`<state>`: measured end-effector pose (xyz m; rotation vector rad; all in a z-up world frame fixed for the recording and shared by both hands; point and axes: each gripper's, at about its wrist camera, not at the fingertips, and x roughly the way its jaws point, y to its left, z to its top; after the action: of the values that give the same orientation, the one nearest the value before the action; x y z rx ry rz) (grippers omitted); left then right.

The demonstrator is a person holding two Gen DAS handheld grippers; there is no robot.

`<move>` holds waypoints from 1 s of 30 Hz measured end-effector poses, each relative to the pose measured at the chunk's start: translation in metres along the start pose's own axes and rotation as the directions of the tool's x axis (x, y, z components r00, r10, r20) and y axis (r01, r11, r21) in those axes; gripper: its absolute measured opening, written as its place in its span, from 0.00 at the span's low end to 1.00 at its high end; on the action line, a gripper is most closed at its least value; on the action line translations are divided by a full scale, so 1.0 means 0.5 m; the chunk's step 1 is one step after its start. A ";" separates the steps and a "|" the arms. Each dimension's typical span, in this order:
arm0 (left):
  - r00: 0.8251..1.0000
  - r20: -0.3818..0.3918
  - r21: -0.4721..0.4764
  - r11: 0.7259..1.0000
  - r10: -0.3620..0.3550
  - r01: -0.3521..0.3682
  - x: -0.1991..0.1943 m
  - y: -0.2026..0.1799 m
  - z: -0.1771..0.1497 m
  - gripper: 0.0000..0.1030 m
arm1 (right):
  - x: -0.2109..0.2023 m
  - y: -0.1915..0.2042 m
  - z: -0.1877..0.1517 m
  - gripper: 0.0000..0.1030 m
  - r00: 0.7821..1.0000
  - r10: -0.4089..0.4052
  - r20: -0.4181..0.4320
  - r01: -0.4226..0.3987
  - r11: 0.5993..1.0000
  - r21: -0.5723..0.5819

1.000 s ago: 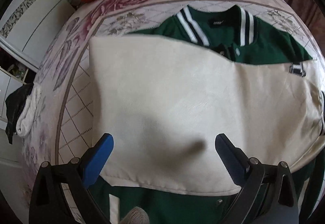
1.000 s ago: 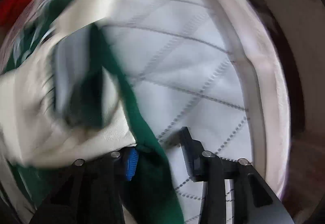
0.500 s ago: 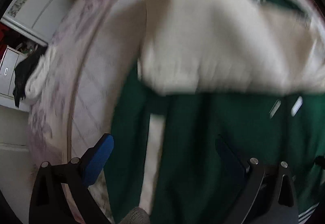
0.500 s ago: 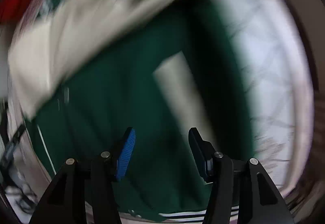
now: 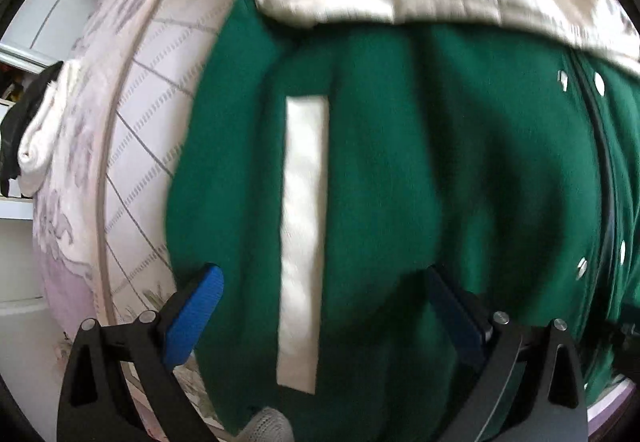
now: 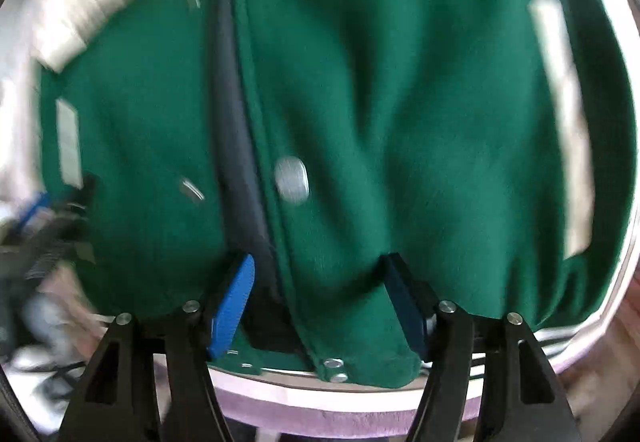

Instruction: Fold large clothes

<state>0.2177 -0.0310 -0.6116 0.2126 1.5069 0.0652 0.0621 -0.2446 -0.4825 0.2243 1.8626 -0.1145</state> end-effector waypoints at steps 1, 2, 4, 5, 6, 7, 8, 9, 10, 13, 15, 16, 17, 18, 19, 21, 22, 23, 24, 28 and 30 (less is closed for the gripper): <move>1.000 -0.003 -0.003 1.000 -0.014 0.014 0.007 0.003 -0.008 1.00 | 0.003 0.001 -0.010 0.45 0.999 -0.024 0.028 0.022 0.999 0.040; 1.000 -0.004 -0.010 1.000 -0.026 0.026 0.011 0.006 -0.014 1.00 | -0.006 0.008 -0.017 0.33 0.998 -0.020 0.059 0.015 0.997 0.080; 0.999 0.005 -0.020 0.999 -0.047 0.047 0.016 0.013 -0.027 1.00 | -0.043 -0.020 -0.044 0.13 0.996 0.022 0.092 -0.036 0.988 0.150; 0.999 0.006 -0.018 0.999 -0.049 0.049 0.017 0.018 -0.031 1.00 | -0.062 -0.012 -0.040 0.12 0.993 0.042 0.114 -0.062 0.983 0.174; 0.999 0.008 -0.016 0.998 -0.052 0.052 0.018 0.023 -0.035 1.00 | -0.077 -0.005 -0.046 0.12 0.989 0.073 0.129 -0.097 0.977 0.188; 0.999 0.011 -0.014 0.999 -0.052 0.052 0.018 0.027 -0.038 1.00 | -0.084 -0.002 -0.058 0.12 0.987 0.087 0.136 -0.112 0.975 0.190; 0.999 0.015 -0.008 0.999 -0.045 0.045 0.019 0.034 -0.043 1.00 | -0.089 0.013 -0.069 0.11 0.985 0.105 0.133 -0.128 0.977 0.173; 0.999 0.018 -0.005 0.999 -0.040 0.040 0.015 0.051 -0.052 1.00 | -0.095 0.023 -0.058 0.11 0.986 0.112 0.126 -0.132 0.977 0.165; 0.999 0.020 -0.003 0.999 -0.033 0.034 0.013 0.065 -0.049 1.00 | -0.092 0.038 -0.060 0.11 0.986 0.120 0.113 -0.137 0.978 0.159; 1.000 0.019 -0.007 1.000 -0.018 0.018 0.020 0.117 -0.051 1.00 | -0.083 0.040 -0.041 0.12 0.985 0.150 0.080 -0.160 0.977 0.137; 1.000 0.016 -0.017 1.000 -0.001 0.001 0.024 0.153 -0.041 1.00 | -0.094 0.049 -0.018 0.12 0.978 0.201 0.054 -0.206 0.970 0.130; 1.000 0.017 -0.022 1.000 0.002 -0.002 0.026 0.168 -0.040 1.00 | -0.093 0.064 -0.021 0.12 0.972 0.232 0.036 -0.235 0.964 0.127; 1.000 0.015 -0.028 1.000 0.006 -0.006 0.027 0.191 -0.039 1.00 | -0.089 0.079 -0.024 0.13 0.962 0.272 0.015 -0.272 0.954 0.126; 1.000 0.013 -0.038 0.999 0.010 -0.009 0.024 0.207 -0.039 1.00 | -0.081 0.089 -0.026 0.18 0.943 0.334 -0.014 -0.329 0.935 0.135; 1.000 0.015 -0.051 0.999 0.008 -0.007 0.019 0.223 -0.040 1.00 | -0.070 0.096 -0.028 0.28 0.917 0.395 -0.053 -0.385 0.912 0.140; 0.999 0.031 -0.083 0.996 -0.009 0.012 -0.007 0.250 -0.045 1.00 | -0.059 0.089 -0.055 0.37 0.879 0.468 -0.087 -0.454 0.879 0.145; 0.999 0.040 -0.095 0.995 -0.012 0.015 -0.018 0.258 -0.047 1.00 | -0.083 0.080 -0.063 0.37 0.884 0.466 -0.041 -0.458 0.880 0.123; 0.998 0.055 -0.109 0.994 -0.012 0.018 -0.033 0.265 -0.053 1.00 | -0.102 0.072 -0.054 0.37 0.889 0.457 -0.001 -0.454 0.884 0.110; 0.998 0.063 -0.120 0.993 -0.014 0.021 -0.038 0.270 -0.056 1.00 | -0.119 0.054 -0.063 0.37 0.894 0.446 0.042 -0.447 0.888 0.109; 0.998 0.057 -0.135 0.991 -0.011 0.019 -0.037 0.278 -0.067 1.00 | -0.029 0.025 -0.033 0.37 0.870 0.485 0.087 -0.491 0.834 0.252; 0.999 0.050 -0.136 0.991 -0.005 0.012 -0.036 0.274 -0.065 1.00 | 0.012 0.047 -0.021 0.38 0.869 0.493 0.048 -0.486 0.832 0.268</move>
<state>0.1966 0.1033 -0.5706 0.0980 1.4476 0.1546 0.0556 -0.2190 -0.4845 0.8936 1.7509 -0.0113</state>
